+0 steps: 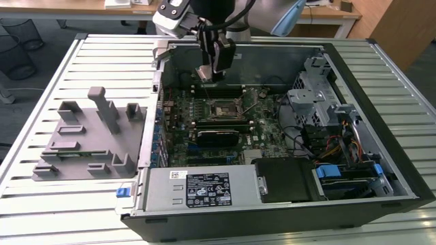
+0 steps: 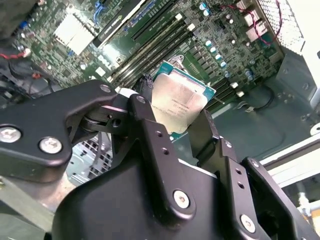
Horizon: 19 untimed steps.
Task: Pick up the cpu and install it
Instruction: 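Place the cpu into insertion slot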
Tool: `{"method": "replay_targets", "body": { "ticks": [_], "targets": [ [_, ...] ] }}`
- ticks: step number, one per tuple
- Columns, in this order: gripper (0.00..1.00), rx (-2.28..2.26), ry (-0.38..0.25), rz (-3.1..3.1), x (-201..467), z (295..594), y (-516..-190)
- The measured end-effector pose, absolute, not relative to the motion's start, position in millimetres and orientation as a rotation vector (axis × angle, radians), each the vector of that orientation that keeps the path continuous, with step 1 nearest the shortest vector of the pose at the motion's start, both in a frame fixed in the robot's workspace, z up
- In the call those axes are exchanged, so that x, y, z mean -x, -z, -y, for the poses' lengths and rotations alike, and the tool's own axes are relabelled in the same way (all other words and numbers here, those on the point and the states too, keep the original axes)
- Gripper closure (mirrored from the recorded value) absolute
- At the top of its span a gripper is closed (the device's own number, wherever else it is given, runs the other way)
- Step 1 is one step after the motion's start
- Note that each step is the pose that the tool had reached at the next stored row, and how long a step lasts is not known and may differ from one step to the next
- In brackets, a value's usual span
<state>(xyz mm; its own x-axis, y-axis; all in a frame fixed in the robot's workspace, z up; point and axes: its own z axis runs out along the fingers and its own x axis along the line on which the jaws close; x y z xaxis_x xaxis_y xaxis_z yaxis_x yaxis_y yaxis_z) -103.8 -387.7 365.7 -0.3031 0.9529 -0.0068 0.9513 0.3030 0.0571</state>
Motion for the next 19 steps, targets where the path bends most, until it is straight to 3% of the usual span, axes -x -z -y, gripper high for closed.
{"method": "replay_targets", "body": {
  "ticks": [19],
  "targets": [
    [0.47, -2.038, -0.060, -2.334, 103.9, 387.6, -362.6]
  ]
}}
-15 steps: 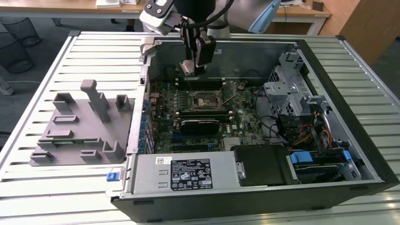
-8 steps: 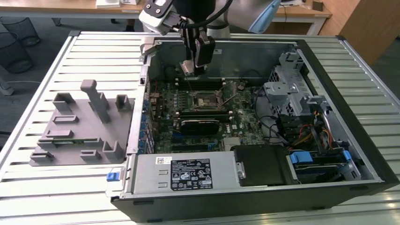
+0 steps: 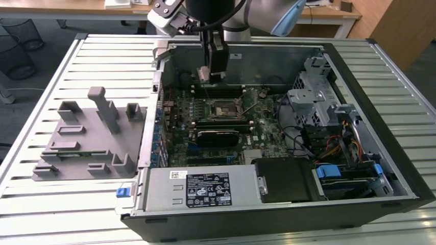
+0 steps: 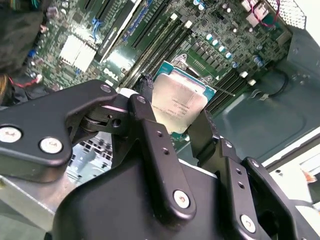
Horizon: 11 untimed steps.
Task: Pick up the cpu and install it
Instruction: 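Place the cpu into insertion slot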
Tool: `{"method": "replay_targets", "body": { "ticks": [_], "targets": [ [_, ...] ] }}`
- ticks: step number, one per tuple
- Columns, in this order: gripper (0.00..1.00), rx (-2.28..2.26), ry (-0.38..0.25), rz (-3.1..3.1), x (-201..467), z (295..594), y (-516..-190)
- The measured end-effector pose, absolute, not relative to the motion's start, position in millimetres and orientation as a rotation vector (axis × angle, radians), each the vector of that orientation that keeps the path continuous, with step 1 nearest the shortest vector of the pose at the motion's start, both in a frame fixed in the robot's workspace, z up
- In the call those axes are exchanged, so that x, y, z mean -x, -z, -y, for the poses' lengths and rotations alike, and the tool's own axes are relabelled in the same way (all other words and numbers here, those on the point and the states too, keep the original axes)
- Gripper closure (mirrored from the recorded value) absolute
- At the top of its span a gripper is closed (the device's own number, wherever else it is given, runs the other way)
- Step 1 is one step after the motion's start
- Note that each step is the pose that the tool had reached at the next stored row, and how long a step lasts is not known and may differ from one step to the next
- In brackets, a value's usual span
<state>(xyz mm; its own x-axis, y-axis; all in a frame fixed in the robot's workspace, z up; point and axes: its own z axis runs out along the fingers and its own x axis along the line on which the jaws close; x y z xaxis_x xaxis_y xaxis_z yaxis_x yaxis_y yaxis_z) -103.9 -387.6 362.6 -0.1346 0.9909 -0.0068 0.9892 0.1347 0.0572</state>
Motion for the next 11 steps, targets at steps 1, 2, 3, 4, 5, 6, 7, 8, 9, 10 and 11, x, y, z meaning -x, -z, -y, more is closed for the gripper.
{"method": "replay_targets", "body": {
  "ticks": [1, 2, 3, 4, 5, 6, 7, 8, 9, 10, 11],
  "targets": [
    [0.47, -2.051, -0.059, -2.322, 103.9, 387.5, -362.1],
    [0.47, -2.063, -0.059, -2.311, 103.9, 387.4, -361.4],
    [0.47, -2.076, -0.059, -2.299, 103.9, 387.0, -360.7],
    [0.47, -2.085, -0.058, -2.291, 103.8, 386.7, -360.2],
    [0.47, -2.091, -0.058, -2.285, 103.3, 386.3, -359.7],
    [0.47, -2.094, -0.057, -2.282, 102.4, 386.0, -359.4],
    [0.47, -2.096, -0.056, -2.279, 101.4, 385.9, -359.1],
    [0.47, -2.097, -0.055, -2.279, 100.6, 385.9, -358.8],
    [0.47, -2.098, -0.055, -2.279, 100.0, 385.9, -358.5],
    [0.47, -2.098, -0.055, -2.279, 99.7, 385.9, -358.1],
    [0.47, -2.098, -0.054, -2.279, 99.3, 385.8, -357.6]
  ]
}}
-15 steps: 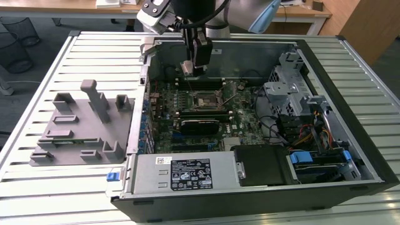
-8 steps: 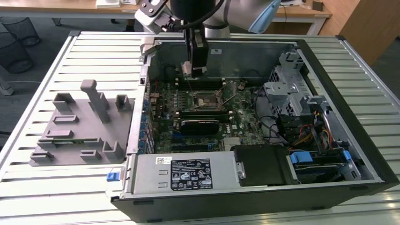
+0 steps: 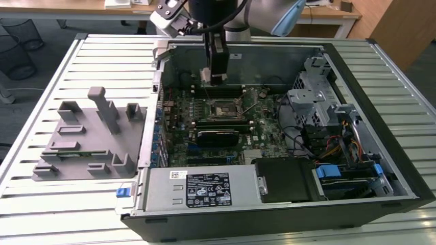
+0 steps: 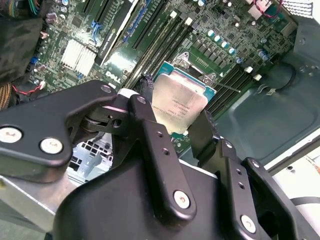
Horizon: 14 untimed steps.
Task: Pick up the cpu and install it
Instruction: 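Place the cpu into insertion slot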
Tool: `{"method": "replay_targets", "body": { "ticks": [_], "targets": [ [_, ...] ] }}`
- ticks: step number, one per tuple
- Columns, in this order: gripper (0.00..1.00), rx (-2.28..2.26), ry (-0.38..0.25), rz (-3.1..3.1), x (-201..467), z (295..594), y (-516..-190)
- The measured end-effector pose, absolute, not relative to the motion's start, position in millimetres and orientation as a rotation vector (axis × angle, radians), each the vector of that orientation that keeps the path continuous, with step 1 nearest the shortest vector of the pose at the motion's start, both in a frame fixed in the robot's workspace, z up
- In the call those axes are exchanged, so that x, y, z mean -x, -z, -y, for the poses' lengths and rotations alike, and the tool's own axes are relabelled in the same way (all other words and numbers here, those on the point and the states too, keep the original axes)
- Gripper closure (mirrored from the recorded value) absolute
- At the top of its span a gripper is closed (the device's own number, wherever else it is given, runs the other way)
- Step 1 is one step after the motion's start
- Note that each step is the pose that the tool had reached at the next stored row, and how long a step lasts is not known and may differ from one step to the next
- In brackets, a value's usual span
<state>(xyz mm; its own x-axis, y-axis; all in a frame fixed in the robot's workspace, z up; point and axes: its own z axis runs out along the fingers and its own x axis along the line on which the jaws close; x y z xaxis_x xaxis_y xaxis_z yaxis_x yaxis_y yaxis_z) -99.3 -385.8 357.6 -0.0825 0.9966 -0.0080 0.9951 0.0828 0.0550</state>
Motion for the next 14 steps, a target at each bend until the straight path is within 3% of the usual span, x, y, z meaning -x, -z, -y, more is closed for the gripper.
{"method": "replay_targets", "body": {
  "ticks": [14],
  "targets": [
    [0.47, -2.125, -0.057, -2.256, 98.8, 378.4, -339.7]
  ]
}}
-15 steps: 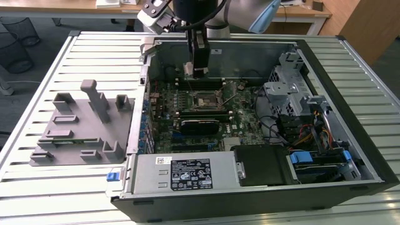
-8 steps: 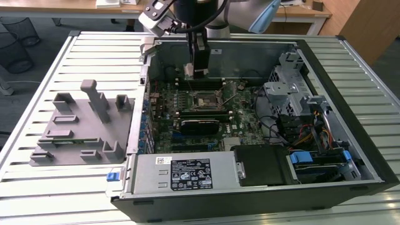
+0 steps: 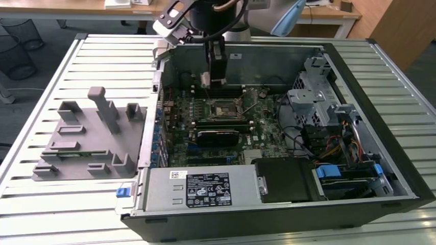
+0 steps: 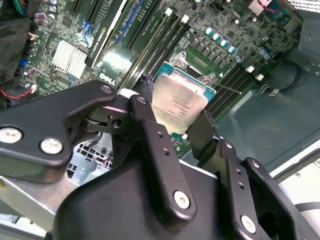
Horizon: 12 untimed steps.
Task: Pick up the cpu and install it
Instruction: 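Place the cpu into insertion slot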
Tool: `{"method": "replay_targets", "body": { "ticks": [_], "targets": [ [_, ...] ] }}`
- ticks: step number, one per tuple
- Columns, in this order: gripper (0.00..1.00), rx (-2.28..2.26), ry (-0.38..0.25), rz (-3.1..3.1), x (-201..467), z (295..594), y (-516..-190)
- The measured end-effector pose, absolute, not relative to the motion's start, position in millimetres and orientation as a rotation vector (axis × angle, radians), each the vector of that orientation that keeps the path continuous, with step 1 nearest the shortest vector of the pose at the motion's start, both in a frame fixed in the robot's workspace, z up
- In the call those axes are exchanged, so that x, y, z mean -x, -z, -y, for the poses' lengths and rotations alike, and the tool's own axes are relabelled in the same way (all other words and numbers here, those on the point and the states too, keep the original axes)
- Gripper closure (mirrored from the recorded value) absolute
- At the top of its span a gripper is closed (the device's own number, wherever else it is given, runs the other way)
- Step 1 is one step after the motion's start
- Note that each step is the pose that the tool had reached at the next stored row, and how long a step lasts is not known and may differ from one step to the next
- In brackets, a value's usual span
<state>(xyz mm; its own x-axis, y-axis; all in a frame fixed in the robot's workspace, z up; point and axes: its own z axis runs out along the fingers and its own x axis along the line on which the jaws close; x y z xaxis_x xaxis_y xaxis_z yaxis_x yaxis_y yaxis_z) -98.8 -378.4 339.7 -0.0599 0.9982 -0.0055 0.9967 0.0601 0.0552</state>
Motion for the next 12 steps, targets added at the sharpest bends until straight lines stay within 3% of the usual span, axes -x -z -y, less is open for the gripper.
{"method": "replay_targets", "body": {
  "ticks": [12],
  "targets": [
    [0.47, -2.135, -0.056, -2.246, 91.0, 364.0, -325.6]
  ]
}}
